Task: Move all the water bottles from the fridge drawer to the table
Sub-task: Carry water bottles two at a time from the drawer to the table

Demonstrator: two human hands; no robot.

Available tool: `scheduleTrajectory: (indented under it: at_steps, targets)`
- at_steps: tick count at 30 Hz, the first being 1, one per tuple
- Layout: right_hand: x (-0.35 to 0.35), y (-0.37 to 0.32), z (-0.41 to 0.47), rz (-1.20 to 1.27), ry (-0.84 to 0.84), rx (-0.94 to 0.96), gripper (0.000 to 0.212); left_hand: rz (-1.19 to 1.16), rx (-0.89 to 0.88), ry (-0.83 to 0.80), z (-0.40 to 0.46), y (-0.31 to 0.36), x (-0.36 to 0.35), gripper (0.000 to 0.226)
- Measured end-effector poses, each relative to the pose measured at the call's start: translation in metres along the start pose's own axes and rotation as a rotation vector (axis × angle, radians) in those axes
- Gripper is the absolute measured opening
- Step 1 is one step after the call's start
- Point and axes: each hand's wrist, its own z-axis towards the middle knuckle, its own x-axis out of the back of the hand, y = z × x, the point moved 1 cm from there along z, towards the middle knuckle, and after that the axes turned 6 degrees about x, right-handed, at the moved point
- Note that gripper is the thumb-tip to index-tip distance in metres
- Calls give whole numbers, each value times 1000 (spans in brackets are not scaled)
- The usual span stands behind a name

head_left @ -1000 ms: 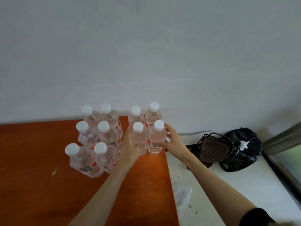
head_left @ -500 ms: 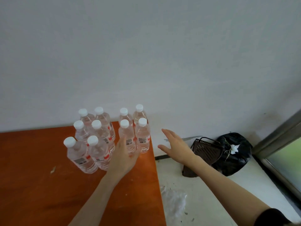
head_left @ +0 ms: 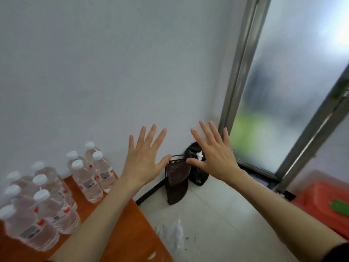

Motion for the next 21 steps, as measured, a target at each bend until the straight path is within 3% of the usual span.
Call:
scheduleTrajectory:
  at_steps: [14,21]
  targets:
    - [125,92,-306,-259,-97,-557,85,-221,-507,-101,-121,254,9,72]
    - [192,144,-478,-288,-115,-767,89,-299,-701,-131,-194,422,9,74]
